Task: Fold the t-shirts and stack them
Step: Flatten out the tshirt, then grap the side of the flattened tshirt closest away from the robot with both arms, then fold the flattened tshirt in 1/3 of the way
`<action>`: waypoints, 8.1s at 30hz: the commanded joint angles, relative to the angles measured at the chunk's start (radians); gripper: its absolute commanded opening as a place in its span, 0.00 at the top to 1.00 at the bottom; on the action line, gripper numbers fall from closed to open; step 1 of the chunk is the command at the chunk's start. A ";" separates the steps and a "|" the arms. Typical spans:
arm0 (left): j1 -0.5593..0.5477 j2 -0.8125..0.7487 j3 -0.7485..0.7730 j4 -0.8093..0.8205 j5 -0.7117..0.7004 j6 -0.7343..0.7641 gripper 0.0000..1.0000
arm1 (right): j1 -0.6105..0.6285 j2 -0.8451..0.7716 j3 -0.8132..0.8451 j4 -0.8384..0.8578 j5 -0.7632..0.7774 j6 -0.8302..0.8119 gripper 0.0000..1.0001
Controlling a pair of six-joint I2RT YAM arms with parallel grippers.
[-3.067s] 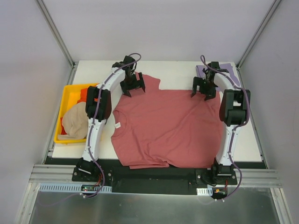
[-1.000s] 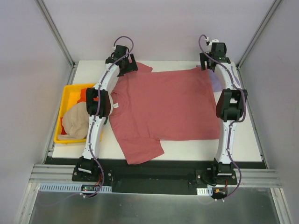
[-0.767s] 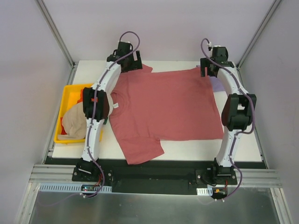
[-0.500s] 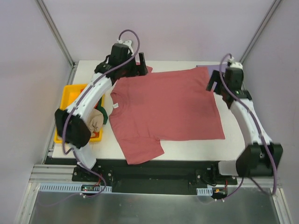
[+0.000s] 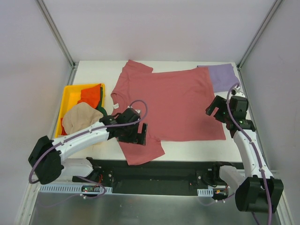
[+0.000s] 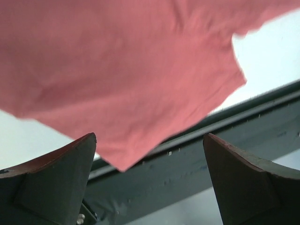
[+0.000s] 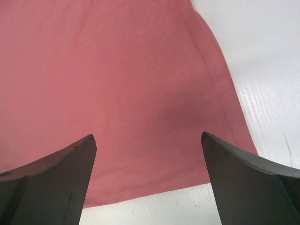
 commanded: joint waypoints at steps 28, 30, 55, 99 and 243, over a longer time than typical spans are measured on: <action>-0.158 -0.115 -0.367 0.098 0.053 -0.471 0.49 | -0.003 0.049 -0.030 -0.006 -0.041 0.023 0.04; -0.160 -0.075 -0.345 0.101 0.072 -0.457 0.62 | -0.003 0.048 -0.030 -0.006 -0.038 0.021 0.04; -0.036 -0.128 -0.093 0.150 0.203 -0.113 1.00 | -0.097 -0.149 -0.201 -0.245 0.134 0.143 0.03; 0.205 -0.179 -0.126 0.279 0.402 -0.063 1.00 | -0.175 0.037 -0.320 0.053 0.028 0.190 0.71; 0.356 -0.171 -0.291 0.135 0.073 -0.084 0.01 | 0.813 0.923 0.775 -0.182 0.083 -0.058 0.09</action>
